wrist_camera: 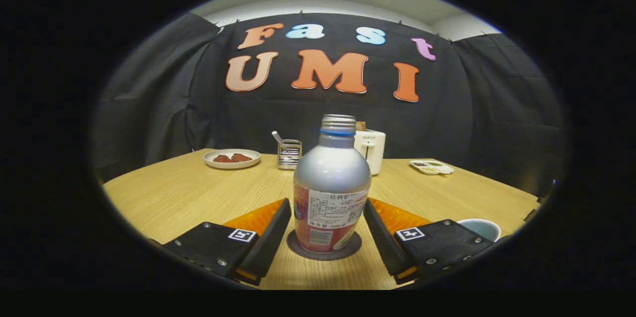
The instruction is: Take the bottle from table, then pour the juice into the cup, finally place the bottle on the coaster
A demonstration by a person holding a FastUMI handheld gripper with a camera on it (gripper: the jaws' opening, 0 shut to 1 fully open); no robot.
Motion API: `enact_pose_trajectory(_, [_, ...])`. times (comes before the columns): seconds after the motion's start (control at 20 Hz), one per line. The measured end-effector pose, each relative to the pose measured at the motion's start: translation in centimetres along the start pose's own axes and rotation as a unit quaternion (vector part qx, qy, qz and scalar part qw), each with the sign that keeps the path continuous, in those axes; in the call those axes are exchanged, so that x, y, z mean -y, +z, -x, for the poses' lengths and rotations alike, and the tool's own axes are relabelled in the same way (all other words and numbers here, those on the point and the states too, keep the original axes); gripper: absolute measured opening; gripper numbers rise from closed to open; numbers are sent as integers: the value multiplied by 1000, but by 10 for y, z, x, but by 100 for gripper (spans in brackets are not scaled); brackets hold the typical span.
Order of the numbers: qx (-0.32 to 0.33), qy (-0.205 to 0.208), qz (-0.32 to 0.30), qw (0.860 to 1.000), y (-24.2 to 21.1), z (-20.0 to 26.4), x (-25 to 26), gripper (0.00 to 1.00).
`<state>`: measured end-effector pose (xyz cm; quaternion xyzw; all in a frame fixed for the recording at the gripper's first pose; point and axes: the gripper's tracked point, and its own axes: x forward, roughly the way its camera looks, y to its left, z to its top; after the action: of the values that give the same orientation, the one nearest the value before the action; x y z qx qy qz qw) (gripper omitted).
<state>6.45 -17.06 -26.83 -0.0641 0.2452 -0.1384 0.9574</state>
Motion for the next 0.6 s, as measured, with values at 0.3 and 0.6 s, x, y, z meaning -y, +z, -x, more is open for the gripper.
enact_pose_trajectory(0.3, [22, 11, -3, 1000, 17, 19, -6, 97])
enact_pose_trajectory(0.6, [61, 25, 26, 998, 58, 54, -13, 97])
